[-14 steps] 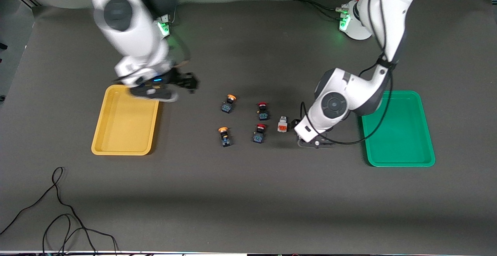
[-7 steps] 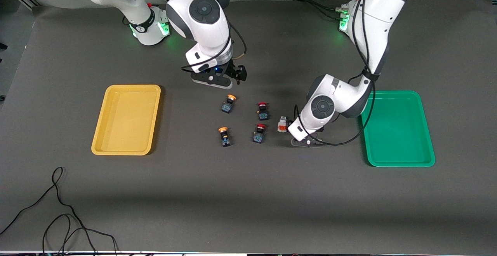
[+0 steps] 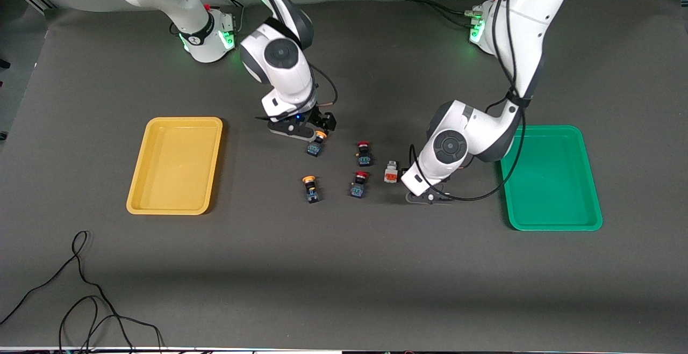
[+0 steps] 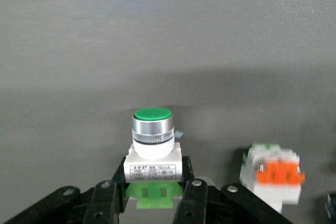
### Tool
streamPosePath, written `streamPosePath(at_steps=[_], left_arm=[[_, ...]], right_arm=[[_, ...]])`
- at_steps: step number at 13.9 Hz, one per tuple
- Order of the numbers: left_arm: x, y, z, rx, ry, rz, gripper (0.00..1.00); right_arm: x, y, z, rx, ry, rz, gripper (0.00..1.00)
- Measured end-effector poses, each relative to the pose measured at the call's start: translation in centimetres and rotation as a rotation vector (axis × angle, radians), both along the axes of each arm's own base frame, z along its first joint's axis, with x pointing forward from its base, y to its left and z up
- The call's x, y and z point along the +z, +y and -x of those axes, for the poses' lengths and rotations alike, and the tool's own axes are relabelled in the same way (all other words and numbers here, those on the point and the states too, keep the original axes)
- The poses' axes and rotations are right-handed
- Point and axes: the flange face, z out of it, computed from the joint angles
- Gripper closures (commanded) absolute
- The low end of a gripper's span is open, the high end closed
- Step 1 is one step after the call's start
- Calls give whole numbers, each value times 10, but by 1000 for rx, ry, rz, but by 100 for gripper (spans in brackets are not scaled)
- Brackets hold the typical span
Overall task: Place green and yellow buttons in trays
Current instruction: 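Grasp the green button with the left gripper while the right gripper grasps yellow, then place the green button in the green tray with the left gripper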
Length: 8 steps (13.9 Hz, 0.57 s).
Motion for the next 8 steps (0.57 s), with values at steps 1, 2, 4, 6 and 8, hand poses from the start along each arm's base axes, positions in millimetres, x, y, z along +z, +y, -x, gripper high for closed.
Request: streamPosePath(at_steps=[1,2,4,6,8], left_arm=[[29,11,-6,9,27,-18,100],[64,26,-10,12,59,-37,100],[144,65,-14,27,103,-59,100],[203,108,-10,19,113,-57,100],[235,163,-11,-26,116,-39,100]], right_arm=[[-13,0,-1,-2,-1,0,0],[-26,-1,-3,-5,-4,-1,0],[-50,-5,-7,-15,-10,-1,0],[-69,-8,-10,-22,-16,-1,2],[-81,-10,-12,-26,-14,4,38]])
